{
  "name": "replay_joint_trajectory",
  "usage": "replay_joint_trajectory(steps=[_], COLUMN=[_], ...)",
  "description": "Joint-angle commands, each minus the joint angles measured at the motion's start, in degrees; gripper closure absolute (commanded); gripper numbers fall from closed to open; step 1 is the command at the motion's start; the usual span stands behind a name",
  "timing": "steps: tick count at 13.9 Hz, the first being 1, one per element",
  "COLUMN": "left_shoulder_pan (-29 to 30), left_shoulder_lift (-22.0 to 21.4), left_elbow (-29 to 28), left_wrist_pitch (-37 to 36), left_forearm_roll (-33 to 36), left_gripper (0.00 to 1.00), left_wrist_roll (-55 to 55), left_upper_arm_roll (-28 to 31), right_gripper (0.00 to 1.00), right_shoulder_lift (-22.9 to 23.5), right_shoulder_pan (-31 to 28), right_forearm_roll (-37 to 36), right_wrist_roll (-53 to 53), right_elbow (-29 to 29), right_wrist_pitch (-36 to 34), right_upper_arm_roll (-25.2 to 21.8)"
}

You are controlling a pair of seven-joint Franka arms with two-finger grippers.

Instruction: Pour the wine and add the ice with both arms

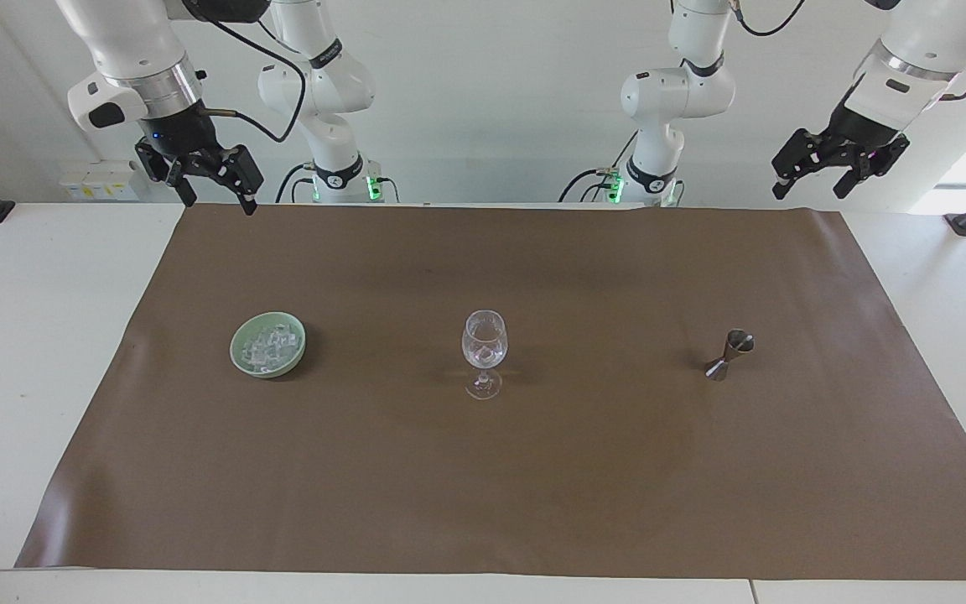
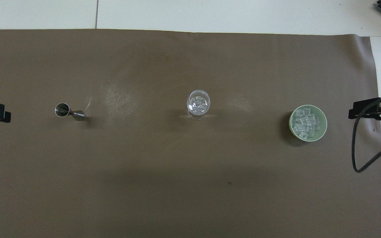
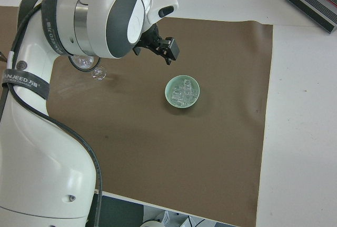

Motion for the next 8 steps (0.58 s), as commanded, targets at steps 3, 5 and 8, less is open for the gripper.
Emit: replay_joint_trajectory(steps=[3,5,8], left_shoulder_pan=[-0.4,-0.5,-0.5], left_shoulder_lift=[-0.9,-0.9,-1.7], left_elbow=[-0.8,-0.9,-2.8], left_wrist_pitch=[1.1,1.6,2.9], left_forearm_roll=[1.0,1.0,1.0], left_gripper=[0.00,0.00,0.00], left_wrist_roll=[0.8,0.8,0.8], left_upper_arm_roll=[0.3,0.3,0.3], right_gripper=[0.00,0.00,0.00], right_shoulder_lift=[-0.8,-0.9,-1.0], right_shoulder_pan=[-1.4,-1.4,-1.4], right_forearm_roll=[-1.0,-1.4,-1.1], right_wrist_roll=[-4.1,-4.0,-3.7], right_elbow=[-0.5,-0.8,-0.8], right_wrist_pitch=[-1.4,-1.4,-1.3], right_upper_arm_roll=[0.7,0.7,0.8])
